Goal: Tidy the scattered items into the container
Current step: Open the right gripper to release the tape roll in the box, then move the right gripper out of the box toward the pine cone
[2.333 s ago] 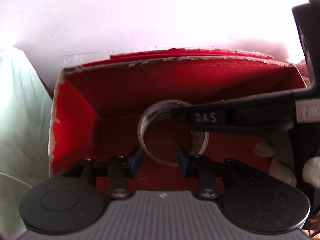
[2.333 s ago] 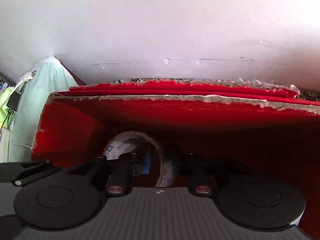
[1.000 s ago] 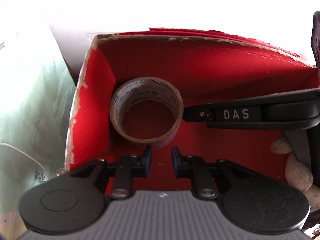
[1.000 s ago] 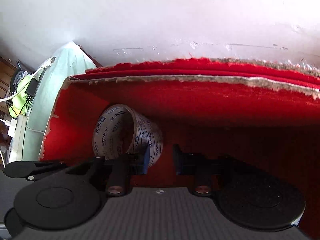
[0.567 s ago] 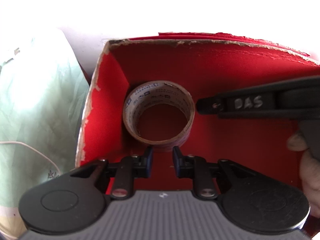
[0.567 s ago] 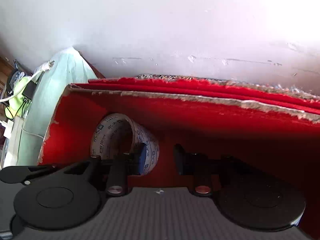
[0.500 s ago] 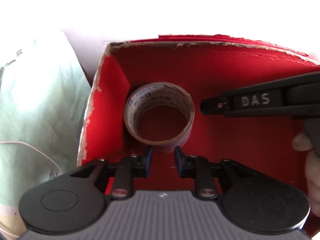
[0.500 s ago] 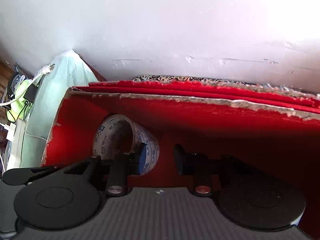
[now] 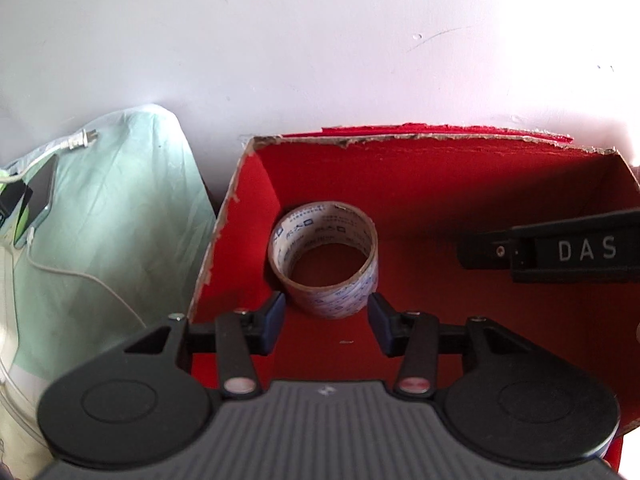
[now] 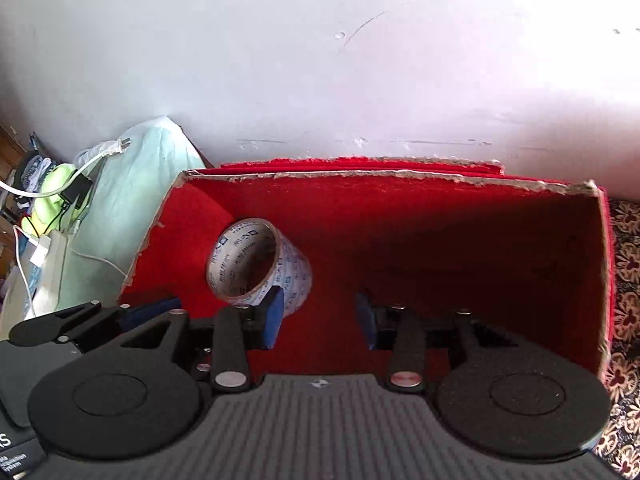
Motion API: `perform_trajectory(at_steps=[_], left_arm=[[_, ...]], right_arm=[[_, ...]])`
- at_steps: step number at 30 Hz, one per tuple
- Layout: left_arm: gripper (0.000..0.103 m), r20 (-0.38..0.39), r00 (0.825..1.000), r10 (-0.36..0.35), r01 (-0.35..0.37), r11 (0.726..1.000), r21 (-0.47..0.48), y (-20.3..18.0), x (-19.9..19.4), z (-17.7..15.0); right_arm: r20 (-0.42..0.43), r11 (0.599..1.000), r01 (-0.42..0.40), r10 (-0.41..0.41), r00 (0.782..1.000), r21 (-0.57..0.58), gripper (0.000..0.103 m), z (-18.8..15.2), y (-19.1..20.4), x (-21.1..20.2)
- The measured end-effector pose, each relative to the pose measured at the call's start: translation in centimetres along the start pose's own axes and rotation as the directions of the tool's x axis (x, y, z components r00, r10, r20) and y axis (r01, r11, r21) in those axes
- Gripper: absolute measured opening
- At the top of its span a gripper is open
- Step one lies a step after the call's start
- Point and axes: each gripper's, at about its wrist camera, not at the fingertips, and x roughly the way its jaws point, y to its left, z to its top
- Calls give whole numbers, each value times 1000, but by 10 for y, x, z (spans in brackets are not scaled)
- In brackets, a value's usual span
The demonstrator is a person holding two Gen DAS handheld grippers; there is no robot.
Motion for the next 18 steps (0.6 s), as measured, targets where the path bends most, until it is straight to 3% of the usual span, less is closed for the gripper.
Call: perform_trajectory(at_steps=[3,10,13,18], left_arm=[[53,26,1000,10,-9,1000,-20,-8,-5,-10],[58,31,999,13,-12,999,-48,-22,-14,-26],[58,43,998,-38,41,997,-66,-26,-17,-31],[53,117,986,-115,122,991,-55,-35,-54,-40]], right_arm=[[52,998,60,-60,997,-8,50,-16,1,-14],[168,997,72,-74,983,21,50,-38,-13,-47],[202,998,52,-60,977,46,47,-44,-20,-61],[252,999,3,-16,967,52,43,-57,-26,-90]])
